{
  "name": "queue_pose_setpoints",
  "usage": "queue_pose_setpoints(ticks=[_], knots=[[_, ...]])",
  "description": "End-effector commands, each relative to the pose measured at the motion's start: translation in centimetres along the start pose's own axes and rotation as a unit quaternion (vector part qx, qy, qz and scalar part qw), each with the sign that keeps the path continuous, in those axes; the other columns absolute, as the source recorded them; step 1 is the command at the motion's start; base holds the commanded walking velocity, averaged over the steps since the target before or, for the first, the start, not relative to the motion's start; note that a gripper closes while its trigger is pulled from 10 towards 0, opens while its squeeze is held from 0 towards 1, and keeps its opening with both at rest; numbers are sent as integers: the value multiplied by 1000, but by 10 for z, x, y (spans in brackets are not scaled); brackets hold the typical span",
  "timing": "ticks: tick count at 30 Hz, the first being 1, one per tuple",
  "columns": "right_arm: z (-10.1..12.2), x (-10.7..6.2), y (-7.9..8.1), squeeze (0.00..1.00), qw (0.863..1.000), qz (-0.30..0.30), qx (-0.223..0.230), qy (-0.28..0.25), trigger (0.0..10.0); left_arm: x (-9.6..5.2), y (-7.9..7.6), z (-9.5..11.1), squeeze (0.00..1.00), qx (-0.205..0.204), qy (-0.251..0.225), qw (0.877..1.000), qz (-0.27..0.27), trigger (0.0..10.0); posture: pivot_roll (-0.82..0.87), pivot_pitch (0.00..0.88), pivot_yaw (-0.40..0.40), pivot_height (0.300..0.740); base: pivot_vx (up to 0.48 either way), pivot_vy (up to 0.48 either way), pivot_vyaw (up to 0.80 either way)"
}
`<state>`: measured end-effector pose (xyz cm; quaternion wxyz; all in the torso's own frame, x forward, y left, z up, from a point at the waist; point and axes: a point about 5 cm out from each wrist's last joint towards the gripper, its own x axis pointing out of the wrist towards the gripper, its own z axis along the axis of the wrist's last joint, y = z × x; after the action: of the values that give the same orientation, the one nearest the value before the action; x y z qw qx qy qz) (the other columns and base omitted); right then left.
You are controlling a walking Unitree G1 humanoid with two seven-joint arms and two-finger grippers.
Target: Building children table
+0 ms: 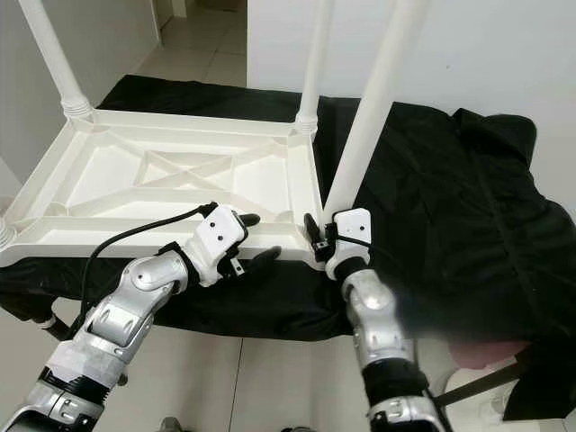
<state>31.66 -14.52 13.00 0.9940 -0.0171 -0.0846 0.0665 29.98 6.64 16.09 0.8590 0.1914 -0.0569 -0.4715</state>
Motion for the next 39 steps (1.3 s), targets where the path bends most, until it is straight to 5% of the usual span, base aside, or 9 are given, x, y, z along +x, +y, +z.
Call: queue_pose_setpoints(ticks=[1,10,20,21,24,33,34,39], knots=[[-15,-11,-11,0,998,-54,-17,42,10000,1,0,-4,0,11,10,1000,11,10000,9,45,-65,740,0,0,0],[-15,-23,0,0,978,-201,20,51,10000,1,2,-4,0,7,10,1000,22,10000,9,42,-76,740,0,0,0],[-6,-23,12,0,985,-165,41,26,10000,1,-1,-6,0,6,10,1000,20,10000,7,41,-75,740,0,0,0],[-5,-23,12,941,986,-160,46,20,10000,0,-1,-6,0,5,11,1000,17,10000,7,42,-74,740,0,0,0],[-2,-24,12,1000,986,-157,46,13,10000,-1,-2,-7,0,4,12,1000,15,10000,6,42,-71,740,0,0,0],[2,-22,-1,1000,994,-103,21,1,10000,-3,-6,-7,0,1,12,1000,1,10000,3,42,-70,740,0,0,0],[2,-22,-2,4,996,-87,19,2,10000,-3,-7,-7,0,1,11,1000,-1,10000,3,42,-70,740,0,0,0],[6,-15,-6,0,1000,-31,-2,-4,10000,-4,-11,-4,0,2,8,1000,-14,10000,0,44,-74,740,0,0,0]])
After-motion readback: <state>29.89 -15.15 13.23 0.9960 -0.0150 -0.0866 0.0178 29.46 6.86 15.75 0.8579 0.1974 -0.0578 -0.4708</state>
